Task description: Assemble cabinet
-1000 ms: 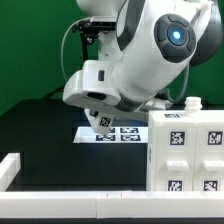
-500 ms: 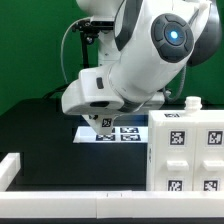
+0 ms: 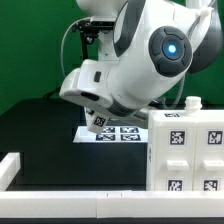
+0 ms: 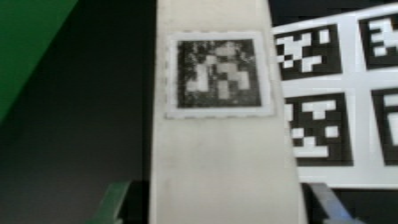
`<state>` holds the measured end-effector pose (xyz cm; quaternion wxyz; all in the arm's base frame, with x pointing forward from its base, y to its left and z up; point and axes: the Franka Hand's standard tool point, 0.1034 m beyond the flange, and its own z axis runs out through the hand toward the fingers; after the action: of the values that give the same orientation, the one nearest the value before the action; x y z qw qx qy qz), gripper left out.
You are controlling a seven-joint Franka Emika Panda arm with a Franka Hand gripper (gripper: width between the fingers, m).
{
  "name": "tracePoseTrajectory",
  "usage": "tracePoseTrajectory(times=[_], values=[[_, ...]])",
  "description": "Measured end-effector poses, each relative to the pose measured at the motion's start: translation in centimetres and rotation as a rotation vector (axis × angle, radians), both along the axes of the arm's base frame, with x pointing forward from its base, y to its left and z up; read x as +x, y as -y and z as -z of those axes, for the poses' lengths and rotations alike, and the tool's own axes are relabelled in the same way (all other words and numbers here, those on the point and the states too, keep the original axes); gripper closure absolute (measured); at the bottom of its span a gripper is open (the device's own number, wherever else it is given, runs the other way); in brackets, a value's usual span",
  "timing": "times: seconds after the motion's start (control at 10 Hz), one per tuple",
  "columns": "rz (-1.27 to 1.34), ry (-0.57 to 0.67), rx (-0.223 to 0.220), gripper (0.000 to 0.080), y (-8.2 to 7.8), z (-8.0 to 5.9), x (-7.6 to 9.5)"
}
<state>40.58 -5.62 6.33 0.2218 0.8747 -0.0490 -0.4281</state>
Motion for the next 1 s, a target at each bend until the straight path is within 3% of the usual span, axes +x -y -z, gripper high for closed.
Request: tracePoseTrajectory(times=[0.1,0.2,0.4,0.5,0.8,1.0], values=[[0.026,0.016,-0.038,0.0512,0.0,0.0,0.0],[0.077,0.046,-0.113,0.0512,0.1,0.2,-0.1],[0.149,0.107,-0.21,0.0512,1.3,0.5,1.5],[0.167,0.175,-0.238,0.0512,0.9,0.6,2.5],[0.256,0.226,-0.362,0.0512,0.9,0.9,2.2],[0.361,0.287,-0.486,0.0512,2.6,2.1,2.1]])
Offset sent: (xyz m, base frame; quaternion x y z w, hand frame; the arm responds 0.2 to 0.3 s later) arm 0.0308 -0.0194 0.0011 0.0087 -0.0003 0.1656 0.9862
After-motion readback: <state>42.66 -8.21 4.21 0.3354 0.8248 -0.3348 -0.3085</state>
